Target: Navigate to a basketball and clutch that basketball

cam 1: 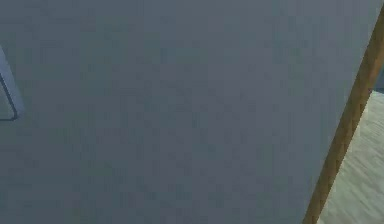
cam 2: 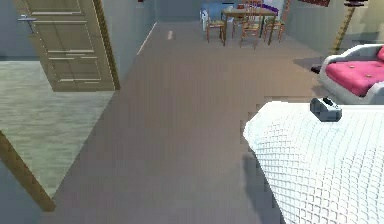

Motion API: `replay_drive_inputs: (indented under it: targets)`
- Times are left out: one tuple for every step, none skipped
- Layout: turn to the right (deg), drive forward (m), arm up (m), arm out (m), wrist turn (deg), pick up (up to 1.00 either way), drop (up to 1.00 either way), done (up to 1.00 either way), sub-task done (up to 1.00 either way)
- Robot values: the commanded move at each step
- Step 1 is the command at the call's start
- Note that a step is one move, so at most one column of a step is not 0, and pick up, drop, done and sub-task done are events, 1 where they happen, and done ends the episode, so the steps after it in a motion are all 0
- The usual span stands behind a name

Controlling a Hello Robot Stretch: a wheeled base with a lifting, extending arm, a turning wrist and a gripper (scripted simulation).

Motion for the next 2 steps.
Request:
replay_drive_inputs:
  targets:
    - [45.0,0.00,0.00,0.00,0.0,0.00,0.00,0.00,0.00]
    - [33.0,0.00,0.00,0.00,0.0,0.00,0.00,0.00,0.00]
